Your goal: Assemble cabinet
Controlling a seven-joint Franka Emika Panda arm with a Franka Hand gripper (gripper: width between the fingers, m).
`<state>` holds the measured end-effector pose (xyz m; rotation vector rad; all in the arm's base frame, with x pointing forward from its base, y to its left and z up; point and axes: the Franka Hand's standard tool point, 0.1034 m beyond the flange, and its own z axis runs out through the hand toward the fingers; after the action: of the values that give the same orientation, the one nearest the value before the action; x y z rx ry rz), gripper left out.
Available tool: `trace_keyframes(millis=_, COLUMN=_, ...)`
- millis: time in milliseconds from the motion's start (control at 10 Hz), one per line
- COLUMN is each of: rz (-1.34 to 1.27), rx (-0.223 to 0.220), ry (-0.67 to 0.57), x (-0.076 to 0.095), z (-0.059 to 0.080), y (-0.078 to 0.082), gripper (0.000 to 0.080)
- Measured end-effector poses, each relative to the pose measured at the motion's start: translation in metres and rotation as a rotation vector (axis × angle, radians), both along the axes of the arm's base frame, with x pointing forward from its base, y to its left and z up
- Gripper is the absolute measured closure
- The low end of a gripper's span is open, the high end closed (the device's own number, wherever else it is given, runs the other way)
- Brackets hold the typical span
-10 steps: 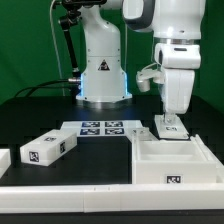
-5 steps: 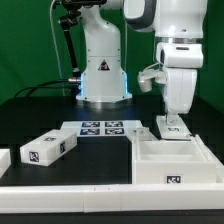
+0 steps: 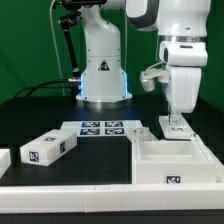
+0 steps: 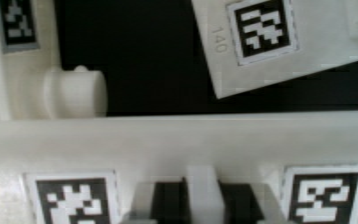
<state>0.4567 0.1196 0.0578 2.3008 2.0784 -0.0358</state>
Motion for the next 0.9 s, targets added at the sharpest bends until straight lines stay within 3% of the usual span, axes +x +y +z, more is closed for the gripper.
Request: trace_keyframes(millis=900, rz=-0.010, rx=0.011, ry=-0.014, x=0.010, z=-0.003, y=-0.001, gripper=0.0729)
